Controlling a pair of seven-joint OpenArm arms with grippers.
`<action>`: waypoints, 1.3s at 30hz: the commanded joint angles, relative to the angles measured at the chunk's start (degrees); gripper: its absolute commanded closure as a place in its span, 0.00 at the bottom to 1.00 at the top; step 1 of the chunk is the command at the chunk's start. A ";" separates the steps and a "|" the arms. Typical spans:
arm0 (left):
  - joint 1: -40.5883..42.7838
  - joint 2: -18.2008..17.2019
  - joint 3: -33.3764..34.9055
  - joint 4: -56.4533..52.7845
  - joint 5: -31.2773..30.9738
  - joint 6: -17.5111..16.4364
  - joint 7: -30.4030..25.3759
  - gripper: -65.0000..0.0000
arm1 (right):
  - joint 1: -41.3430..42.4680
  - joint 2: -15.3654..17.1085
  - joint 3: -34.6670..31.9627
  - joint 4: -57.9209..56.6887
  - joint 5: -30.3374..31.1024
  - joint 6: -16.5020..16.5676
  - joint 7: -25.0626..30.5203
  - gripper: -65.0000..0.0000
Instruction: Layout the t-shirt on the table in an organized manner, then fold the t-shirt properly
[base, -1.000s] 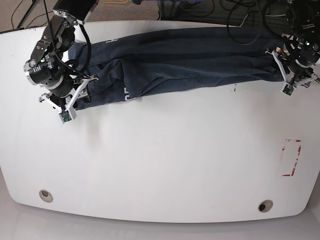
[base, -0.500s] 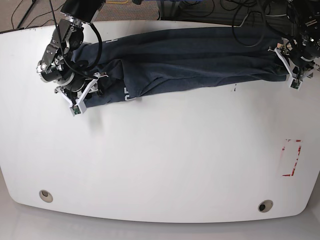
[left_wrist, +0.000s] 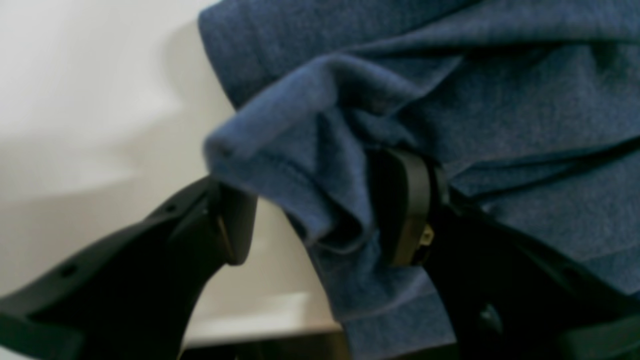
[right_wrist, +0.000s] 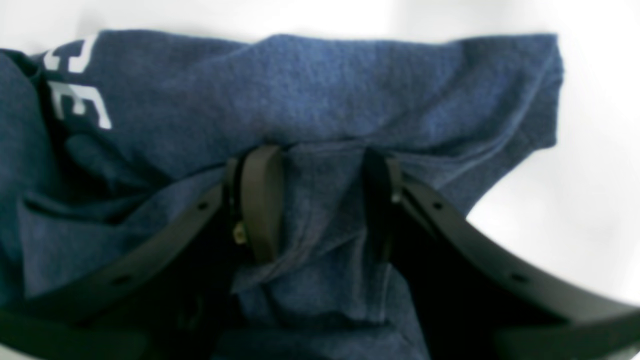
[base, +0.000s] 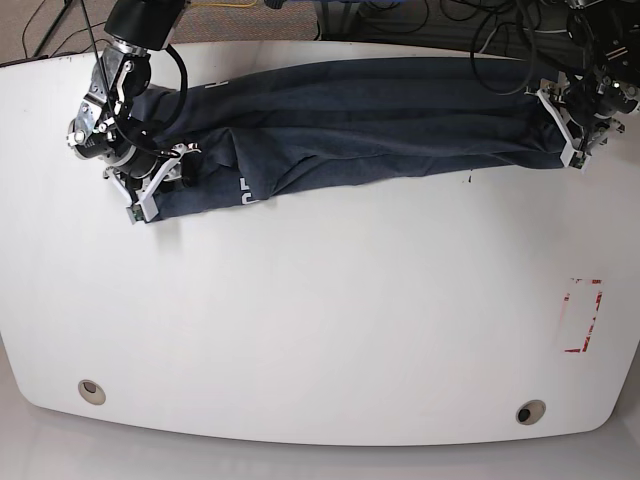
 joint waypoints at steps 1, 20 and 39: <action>-1.41 -0.29 1.47 -1.02 1.43 -0.06 -0.46 0.46 | 0.74 2.02 0.25 -0.95 0.11 -0.10 1.76 0.61; -15.47 -0.38 8.24 -14.74 5.12 -0.06 -1.25 0.46 | 0.92 8.17 4.74 -8.60 0.64 -0.10 9.32 0.61; -15.38 -0.47 7.80 -14.56 6.52 -0.06 -1.17 0.46 | 1.01 8.17 5.09 -4.82 0.02 -0.10 9.59 0.61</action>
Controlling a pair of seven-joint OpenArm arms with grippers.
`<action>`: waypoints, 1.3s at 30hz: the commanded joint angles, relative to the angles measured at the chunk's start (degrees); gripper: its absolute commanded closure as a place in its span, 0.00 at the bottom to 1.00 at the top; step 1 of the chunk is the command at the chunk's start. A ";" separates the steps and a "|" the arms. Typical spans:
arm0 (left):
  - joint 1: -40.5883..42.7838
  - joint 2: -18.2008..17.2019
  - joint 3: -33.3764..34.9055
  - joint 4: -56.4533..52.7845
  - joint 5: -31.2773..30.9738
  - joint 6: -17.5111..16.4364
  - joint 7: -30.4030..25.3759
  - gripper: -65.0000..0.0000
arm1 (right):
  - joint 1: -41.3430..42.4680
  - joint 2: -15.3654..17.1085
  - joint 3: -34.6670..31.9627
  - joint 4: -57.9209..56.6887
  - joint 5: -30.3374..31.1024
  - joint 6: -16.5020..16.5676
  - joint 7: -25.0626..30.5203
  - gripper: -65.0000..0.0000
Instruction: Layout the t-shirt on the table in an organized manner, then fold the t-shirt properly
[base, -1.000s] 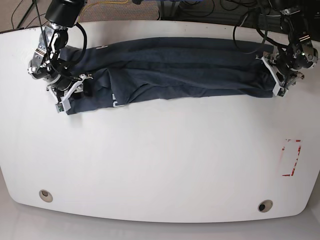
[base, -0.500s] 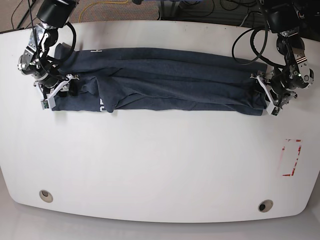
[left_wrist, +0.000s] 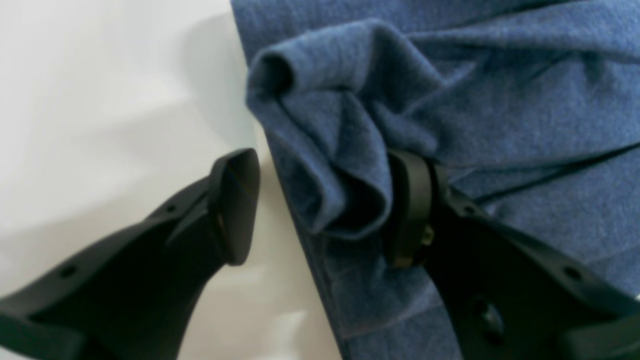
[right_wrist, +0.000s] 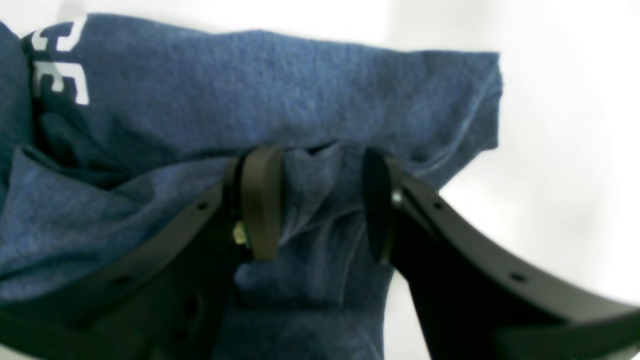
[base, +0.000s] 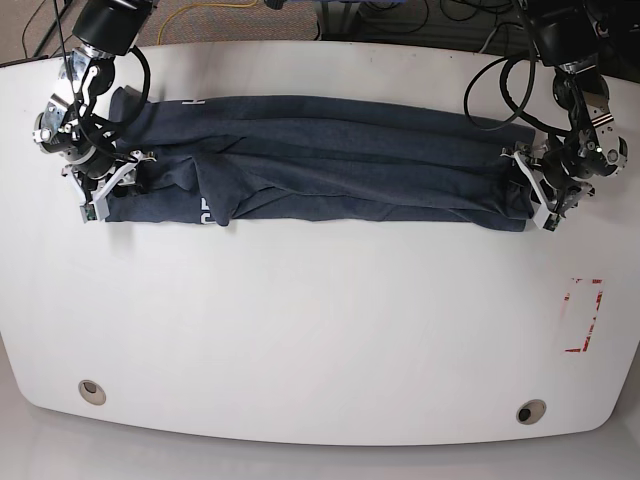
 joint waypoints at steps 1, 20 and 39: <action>0.72 -0.55 -0.07 -0.40 4.32 0.58 4.41 0.46 | 0.72 0.98 0.24 1.00 0.44 -0.05 1.35 0.61; 1.43 -0.47 -2.89 4.70 4.05 0.58 6.78 0.46 | 2.31 -3.42 -0.03 11.63 0.70 -0.05 -6.12 0.61; 1.78 -0.47 -2.89 4.52 4.32 0.58 6.69 0.46 | 2.13 -8.16 -5.83 2.31 0.35 -0.05 -0.94 0.61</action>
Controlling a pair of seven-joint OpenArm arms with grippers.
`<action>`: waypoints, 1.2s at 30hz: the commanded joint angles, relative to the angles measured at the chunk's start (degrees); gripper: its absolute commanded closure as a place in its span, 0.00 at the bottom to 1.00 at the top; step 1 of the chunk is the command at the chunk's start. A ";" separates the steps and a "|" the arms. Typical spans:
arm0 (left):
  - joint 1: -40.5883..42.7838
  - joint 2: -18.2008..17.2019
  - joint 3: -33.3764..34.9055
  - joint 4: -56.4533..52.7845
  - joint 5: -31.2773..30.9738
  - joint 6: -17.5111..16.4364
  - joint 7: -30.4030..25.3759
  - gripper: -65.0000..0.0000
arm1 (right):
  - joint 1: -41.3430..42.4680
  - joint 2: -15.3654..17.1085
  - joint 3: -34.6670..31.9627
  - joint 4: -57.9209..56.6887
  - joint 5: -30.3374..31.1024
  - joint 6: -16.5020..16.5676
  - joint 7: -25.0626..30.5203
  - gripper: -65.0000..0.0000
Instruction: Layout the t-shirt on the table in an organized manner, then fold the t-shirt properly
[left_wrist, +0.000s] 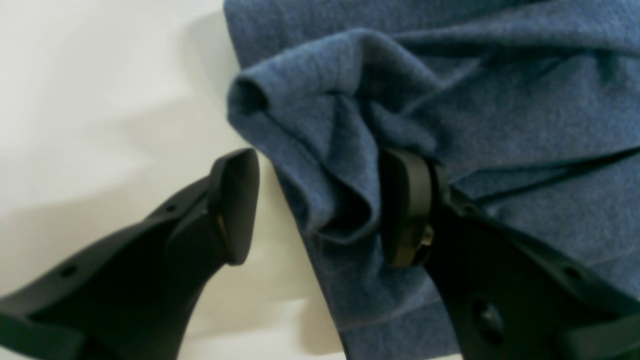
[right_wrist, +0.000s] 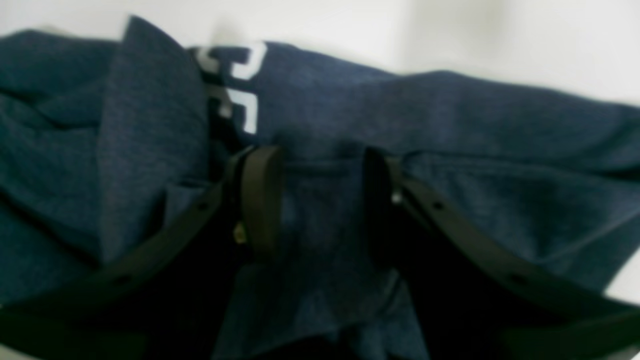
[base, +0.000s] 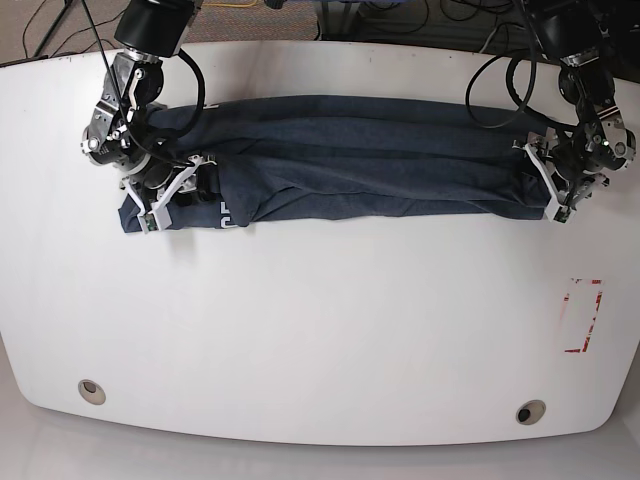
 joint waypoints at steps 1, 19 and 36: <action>0.23 -0.51 -0.09 0.17 2.46 0.32 1.71 0.46 | 0.60 1.43 0.46 -1.62 0.18 -0.10 2.63 0.61; 1.02 -2.62 -0.35 0.44 2.11 0.32 1.71 0.46 | 0.95 8.99 3.98 -9.89 0.27 -0.10 7.99 0.61; 0.84 -2.44 -5.71 6.86 2.11 0.32 4.43 0.46 | 0.95 8.55 4.16 -7.25 0.35 -0.10 7.82 0.61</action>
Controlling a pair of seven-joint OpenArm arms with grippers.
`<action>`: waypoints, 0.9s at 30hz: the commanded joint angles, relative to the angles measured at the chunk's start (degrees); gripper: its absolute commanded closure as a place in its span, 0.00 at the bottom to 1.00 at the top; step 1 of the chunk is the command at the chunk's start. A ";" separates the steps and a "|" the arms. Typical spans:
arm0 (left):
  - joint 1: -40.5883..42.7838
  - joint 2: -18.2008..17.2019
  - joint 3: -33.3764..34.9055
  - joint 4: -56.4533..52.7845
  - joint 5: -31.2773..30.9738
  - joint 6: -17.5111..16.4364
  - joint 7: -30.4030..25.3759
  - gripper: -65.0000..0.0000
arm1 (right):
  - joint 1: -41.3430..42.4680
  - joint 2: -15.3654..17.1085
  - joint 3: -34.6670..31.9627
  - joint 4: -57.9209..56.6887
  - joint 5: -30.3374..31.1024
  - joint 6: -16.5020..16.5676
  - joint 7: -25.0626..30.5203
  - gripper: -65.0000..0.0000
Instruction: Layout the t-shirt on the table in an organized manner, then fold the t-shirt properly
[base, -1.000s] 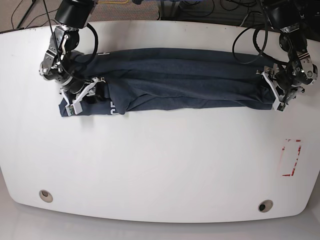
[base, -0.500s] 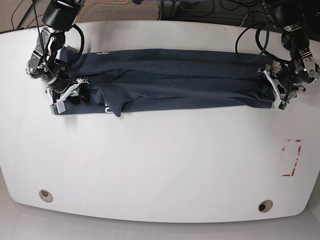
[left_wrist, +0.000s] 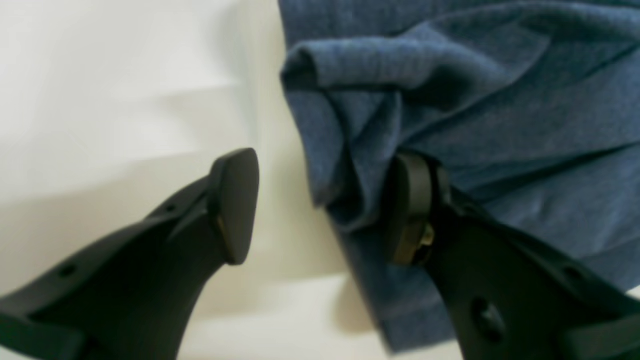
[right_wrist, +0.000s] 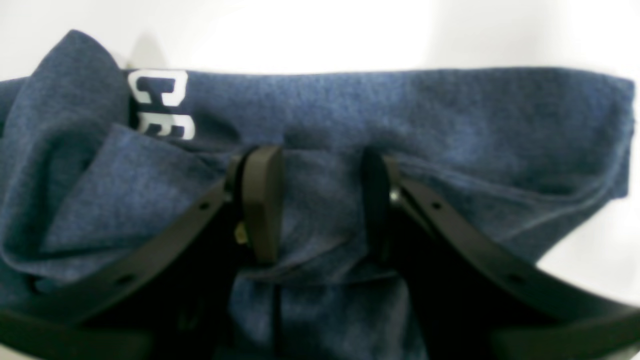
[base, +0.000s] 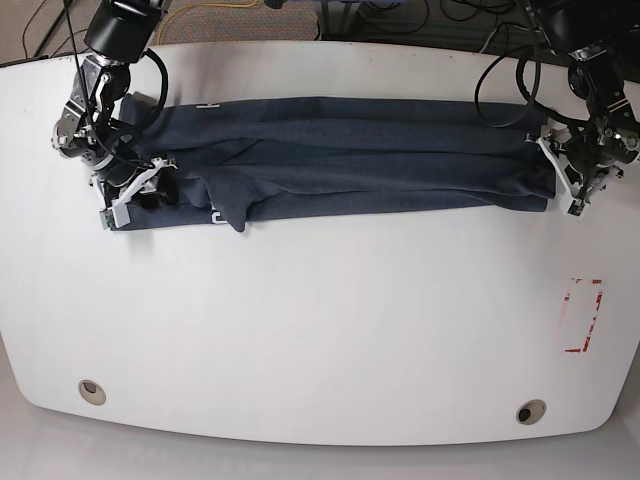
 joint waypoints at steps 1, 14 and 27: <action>-0.43 -1.42 -1.83 3.56 1.89 0.58 1.16 0.46 | 0.27 1.08 0.53 2.02 -1.61 -1.39 -0.86 0.61; -0.51 -1.33 -3.15 12.53 1.71 0.58 4.94 0.46 | 0.45 -0.86 0.53 14.33 -1.17 -1.39 -8.95 0.60; -0.25 -1.42 -3.23 13.32 1.80 0.58 4.94 0.46 | 3.79 -9.56 -0.09 31.91 -1.17 -1.39 -26.36 0.23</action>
